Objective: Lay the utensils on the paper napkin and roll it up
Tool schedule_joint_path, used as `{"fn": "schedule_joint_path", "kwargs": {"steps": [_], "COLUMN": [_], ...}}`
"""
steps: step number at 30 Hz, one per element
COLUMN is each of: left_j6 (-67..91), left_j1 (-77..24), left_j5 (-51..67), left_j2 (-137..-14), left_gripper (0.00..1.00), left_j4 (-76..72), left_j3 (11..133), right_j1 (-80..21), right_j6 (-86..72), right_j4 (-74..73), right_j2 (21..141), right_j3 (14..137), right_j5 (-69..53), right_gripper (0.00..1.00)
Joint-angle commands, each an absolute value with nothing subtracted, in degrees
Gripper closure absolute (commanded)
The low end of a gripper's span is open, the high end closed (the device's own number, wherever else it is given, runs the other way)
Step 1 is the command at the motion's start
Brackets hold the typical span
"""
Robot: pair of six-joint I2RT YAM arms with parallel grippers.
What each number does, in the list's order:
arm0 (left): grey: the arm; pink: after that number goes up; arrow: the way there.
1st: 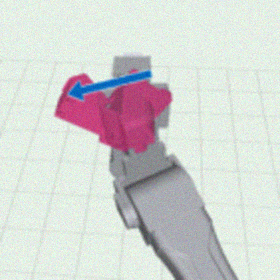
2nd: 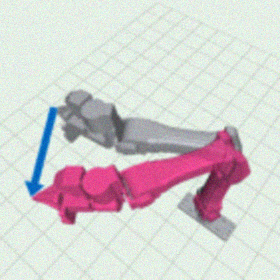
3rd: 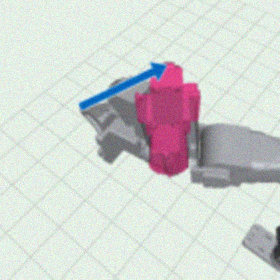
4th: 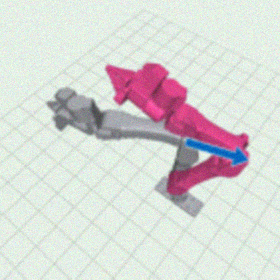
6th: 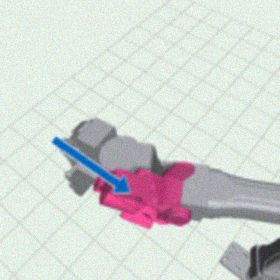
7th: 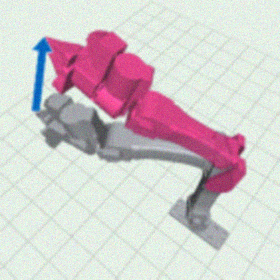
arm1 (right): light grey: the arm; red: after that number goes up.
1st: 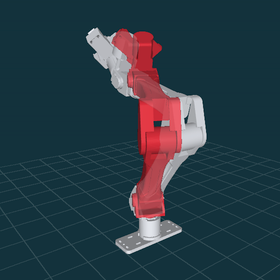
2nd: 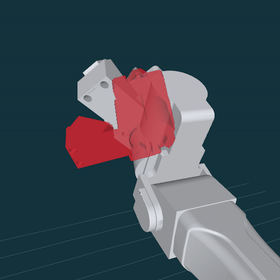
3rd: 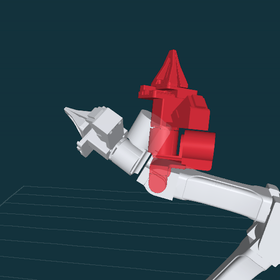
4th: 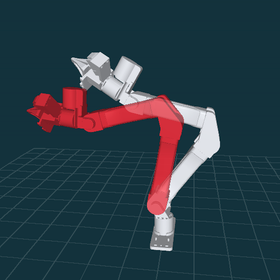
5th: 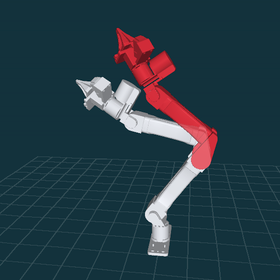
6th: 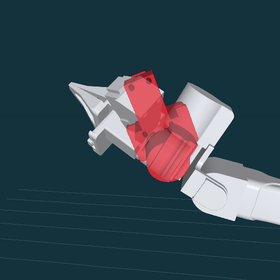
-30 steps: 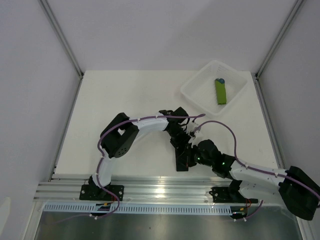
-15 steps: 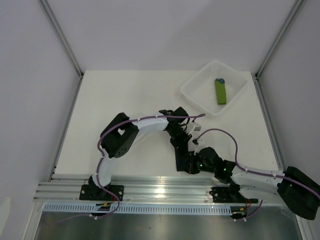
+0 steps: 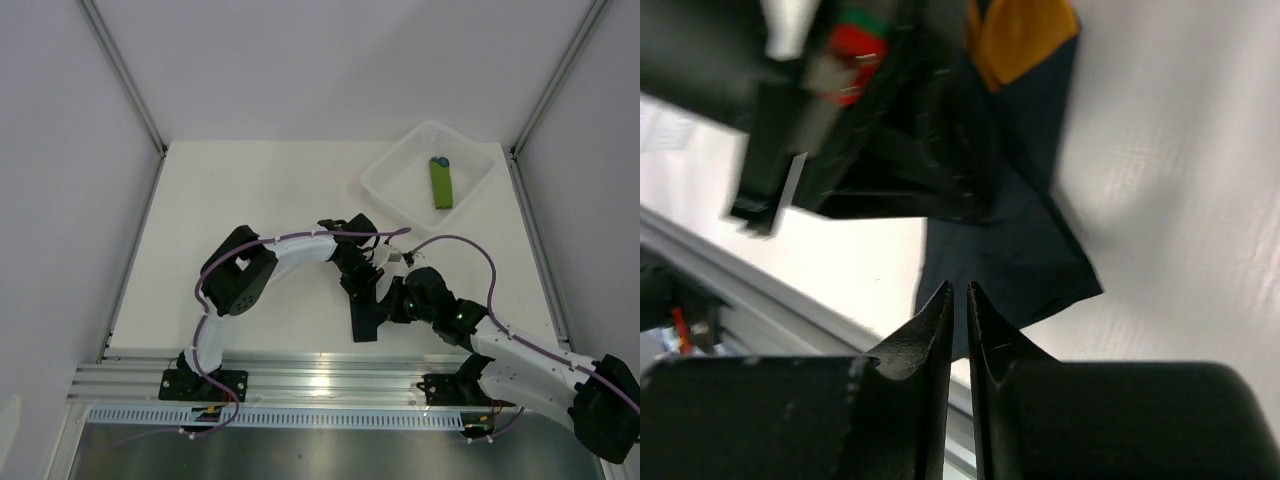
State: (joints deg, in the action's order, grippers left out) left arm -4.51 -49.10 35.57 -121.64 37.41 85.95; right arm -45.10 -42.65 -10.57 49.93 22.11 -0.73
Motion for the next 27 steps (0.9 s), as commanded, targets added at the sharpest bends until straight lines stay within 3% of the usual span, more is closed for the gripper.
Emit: {"fn": "schedule_joint_path", "kwargs": {"steps": [1, 16, 27], "left_j6": [-6.3, -6.5, -6.4], "left_j1": [-48.9, -48.9, -48.9], "left_j5": [32.2, 32.7, 32.3], "left_j2": [-122.5, -123.0, -122.8], "left_gripper": [0.87, 0.87, 0.87], "left_j4": [36.9, 37.0, 37.3], "left_j3": [86.8, 86.9, 86.9], "right_j1": [-43.3, -39.9, -39.6], "right_j6": [-40.0, -40.5, -38.9], "right_j4": [-13.5, -6.5, -10.6], "right_j2": [55.2, 66.3, 60.6], "right_j3": [24.9, 23.5, 26.0], "right_j5": [-0.8, -1.3, 0.6], "right_gripper": [0.86, 0.83, 0.79]}}
